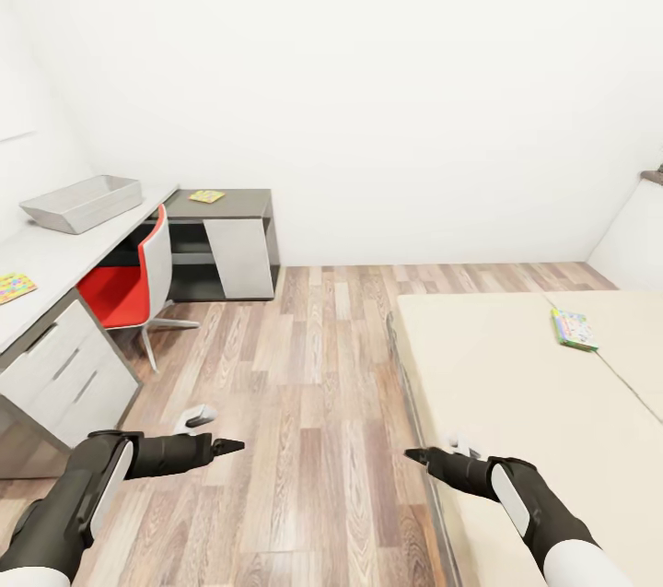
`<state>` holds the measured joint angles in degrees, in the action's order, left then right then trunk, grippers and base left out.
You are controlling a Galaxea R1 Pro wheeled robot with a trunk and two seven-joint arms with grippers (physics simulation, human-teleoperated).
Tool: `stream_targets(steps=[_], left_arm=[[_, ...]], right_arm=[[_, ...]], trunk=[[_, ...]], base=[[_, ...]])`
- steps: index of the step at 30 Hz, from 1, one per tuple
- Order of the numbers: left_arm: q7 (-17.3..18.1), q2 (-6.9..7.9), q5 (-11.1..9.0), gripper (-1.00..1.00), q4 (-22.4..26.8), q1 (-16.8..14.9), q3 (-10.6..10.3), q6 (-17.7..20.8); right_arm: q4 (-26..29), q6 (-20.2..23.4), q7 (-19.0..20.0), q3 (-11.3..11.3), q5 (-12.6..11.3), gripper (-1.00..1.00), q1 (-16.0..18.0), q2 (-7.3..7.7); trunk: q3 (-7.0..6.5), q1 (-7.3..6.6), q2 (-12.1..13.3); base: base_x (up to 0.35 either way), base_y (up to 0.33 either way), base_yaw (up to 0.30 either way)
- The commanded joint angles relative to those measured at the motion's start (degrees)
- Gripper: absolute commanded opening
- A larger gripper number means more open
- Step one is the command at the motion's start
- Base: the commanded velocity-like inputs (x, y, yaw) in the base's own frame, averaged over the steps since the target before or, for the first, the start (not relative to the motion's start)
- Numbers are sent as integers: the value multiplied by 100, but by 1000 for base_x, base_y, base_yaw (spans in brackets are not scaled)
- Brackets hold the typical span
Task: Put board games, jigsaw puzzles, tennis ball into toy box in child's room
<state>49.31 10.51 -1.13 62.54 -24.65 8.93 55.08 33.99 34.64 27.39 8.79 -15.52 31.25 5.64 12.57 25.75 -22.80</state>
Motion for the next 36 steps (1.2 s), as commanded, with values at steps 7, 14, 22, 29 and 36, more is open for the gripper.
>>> stream_targets(steps=[7,14,22,29,36], left_arm=[[8,-5,-3,100,7,-4,-3,47],[8,-5,-2,100,6,-4,-5,47],[8,-5,-2,100,6,-4,-5,47],[8,-5,-2,100,10,-4,-5,47],[8,-5,-2,100,10,-4,-5,47]], right_arm=[[3,43,11,18,-26,100,4,-1],[3,43,10,18,-23,100,4,-1],[3,43,11,18,-25,100,4,-1],[3,43,9,18,-23,100,5,-1],[3,43,5,18,-22,100,4,-1]], trunk=[[11,3,-11],[11,3,-11],[11,3,-11],[11,3,-11],[11,3,-11]], base=[[0,-293,0],[0,-296,0],[0,-296,0],[0,-296,0],[0,-296,0]])
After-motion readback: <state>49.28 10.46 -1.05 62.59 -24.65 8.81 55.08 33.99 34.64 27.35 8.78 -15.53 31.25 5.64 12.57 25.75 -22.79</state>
